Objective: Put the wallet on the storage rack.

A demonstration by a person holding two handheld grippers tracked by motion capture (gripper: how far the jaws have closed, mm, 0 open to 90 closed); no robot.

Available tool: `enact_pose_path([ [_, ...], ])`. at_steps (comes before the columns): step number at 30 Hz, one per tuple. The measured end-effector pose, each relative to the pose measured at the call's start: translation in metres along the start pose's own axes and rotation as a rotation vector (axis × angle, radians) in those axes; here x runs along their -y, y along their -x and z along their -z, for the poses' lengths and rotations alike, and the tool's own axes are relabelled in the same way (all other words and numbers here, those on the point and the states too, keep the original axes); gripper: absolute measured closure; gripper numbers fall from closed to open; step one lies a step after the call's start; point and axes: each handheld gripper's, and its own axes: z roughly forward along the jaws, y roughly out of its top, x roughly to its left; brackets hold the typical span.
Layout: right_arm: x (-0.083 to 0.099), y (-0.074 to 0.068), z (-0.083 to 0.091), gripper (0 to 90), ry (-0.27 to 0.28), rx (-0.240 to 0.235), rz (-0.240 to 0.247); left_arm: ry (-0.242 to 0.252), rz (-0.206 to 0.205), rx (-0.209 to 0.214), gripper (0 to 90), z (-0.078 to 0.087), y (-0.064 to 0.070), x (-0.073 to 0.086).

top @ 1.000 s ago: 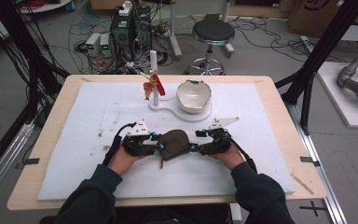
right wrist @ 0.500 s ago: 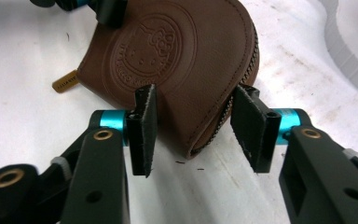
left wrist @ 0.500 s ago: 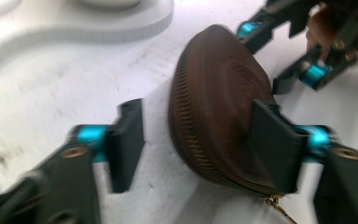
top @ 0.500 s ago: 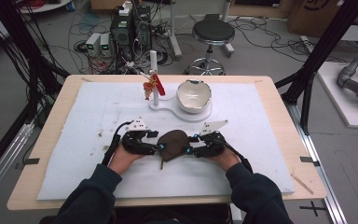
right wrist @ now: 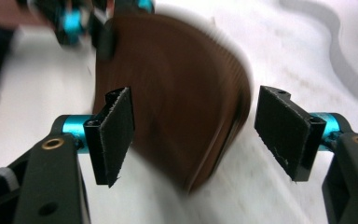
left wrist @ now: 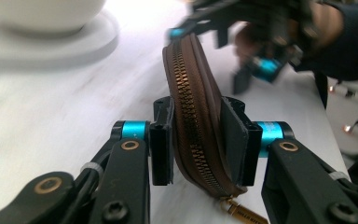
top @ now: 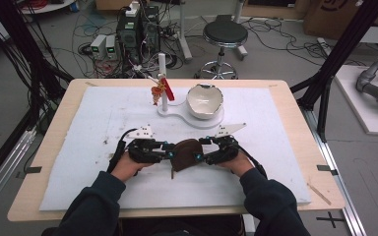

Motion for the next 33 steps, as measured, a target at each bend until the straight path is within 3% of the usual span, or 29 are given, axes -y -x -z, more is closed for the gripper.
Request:
enact_pose_path([
  [2, -0.002, 0.006, -0.002, 27.0, 0.014, -0.025, -0.028, 0.001, -0.031, 0.007, 66.1, 0.0, 0.002, -0.001],
  [4, -0.002, 0.008, -0.005, 29.2, 0.015, -0.049, -0.037, 0.002, -0.02, 0.008, 66.0, 0.0, 0.001, 0.0],
  [5, -0.001, 0.008, -0.008, 39.4, -0.009, -0.097, -0.04, 0.004, -0.015, 0.008, 65.8, 0.0, 0.001, 0.0],
  [7, -0.001, 0.007, -0.009, 40.2, -0.021, -0.113, -0.032, -0.001, -0.008, 0.0, 65.0, 0.0, 0.0, 0.0],
  [9, -0.002, 0.007, -0.007, 46.0, -0.027, -0.108, -0.033, -0.012, 0.057, -0.061, 56.2, 0.001, -0.003, 0.0],
  [11, -0.002, 0.01, -0.004, 51.3, -0.018, -0.131, -0.064, -0.016, 0.132, -0.105, 42.5, 0.004, -0.009, 0.001],
  [12, -0.002, 0.009, 0.0, 55.1, -0.008, -0.158, -0.077, -0.012, 0.151, -0.118, 38.0, 0.007, -0.01, 0.0],
  [18, -0.007, 0.005, 0.008, 65.3, 0.048, -0.185, -0.062, 0.031, 0.155, -0.239, 36.0, 0.027, -0.015, -0.004],
  [25, -0.012, 0.006, 0.027, 66.7, 0.105, -0.049, -0.047, 0.092, 0.156, -0.375, 35.4, 0.065, -0.027, -0.001],
  [29, -0.022, 0.006, 0.039, 66.7, 0.133, 0.037, -0.01, 0.118, 0.151, -0.441, 26.1, 0.082, -0.03, 0.0],
  [33, -0.036, 0.009, 0.049, 66.7, 0.151, 0.091, 0.011, 0.144, 0.147, -0.463, 20.5, 0.092, -0.034, 0.004],
])
